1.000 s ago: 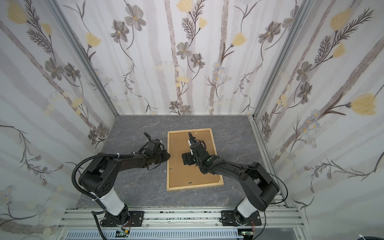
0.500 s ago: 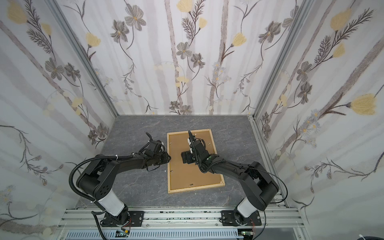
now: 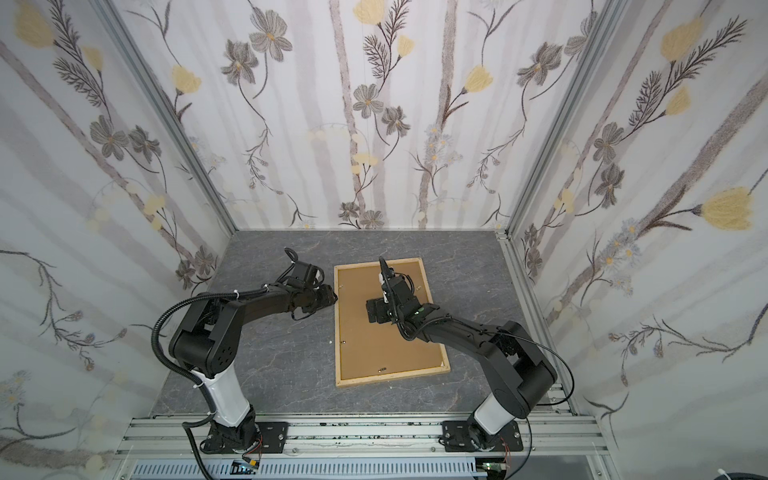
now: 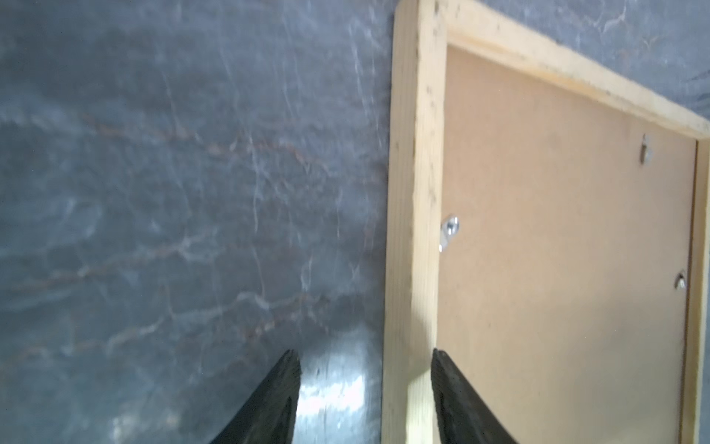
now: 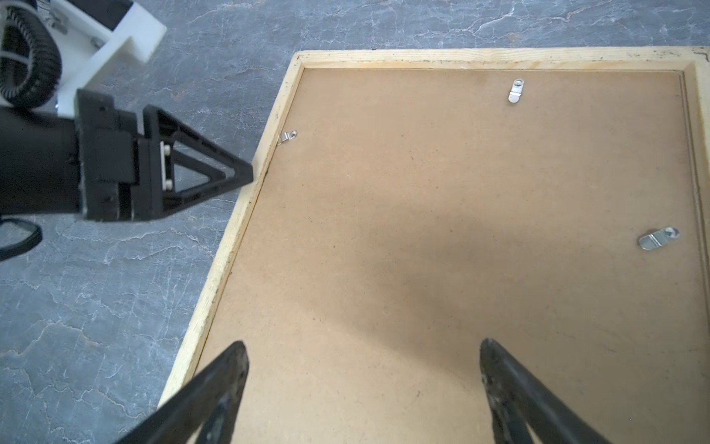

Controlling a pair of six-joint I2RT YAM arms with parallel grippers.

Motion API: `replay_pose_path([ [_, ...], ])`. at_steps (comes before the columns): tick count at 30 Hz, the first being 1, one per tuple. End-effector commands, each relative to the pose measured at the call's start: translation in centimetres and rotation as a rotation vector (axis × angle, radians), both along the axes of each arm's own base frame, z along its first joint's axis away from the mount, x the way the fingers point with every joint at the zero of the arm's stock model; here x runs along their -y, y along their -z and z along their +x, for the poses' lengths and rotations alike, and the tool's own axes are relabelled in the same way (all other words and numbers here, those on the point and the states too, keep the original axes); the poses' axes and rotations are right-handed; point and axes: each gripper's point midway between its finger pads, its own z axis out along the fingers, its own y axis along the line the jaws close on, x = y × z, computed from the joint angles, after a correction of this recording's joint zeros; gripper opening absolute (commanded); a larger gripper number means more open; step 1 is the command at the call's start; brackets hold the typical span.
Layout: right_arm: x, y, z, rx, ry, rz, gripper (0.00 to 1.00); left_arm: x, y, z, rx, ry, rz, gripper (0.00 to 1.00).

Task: Put the photo into the frame

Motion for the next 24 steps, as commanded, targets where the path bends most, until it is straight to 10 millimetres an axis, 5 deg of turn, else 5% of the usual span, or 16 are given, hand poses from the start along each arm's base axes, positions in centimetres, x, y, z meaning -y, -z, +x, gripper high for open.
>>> replay_pose_path([
  [1,0.5,0.3,0.1,0.002,0.004,-0.020,0.93,-0.4,-0.1,1.4,-0.015,0.004,0.032,0.58],
  [13,0.0,2.2,0.9,-0.028,-0.023,-0.033,0.92,0.1,0.8,8.5,-0.034,-0.005,0.062,0.54],
  [24,-0.3,2.5,1.7,-0.032,-0.046,-0.015,0.92,2.2,1.6,7.5,-0.057,0.095,0.108,0.23],
])
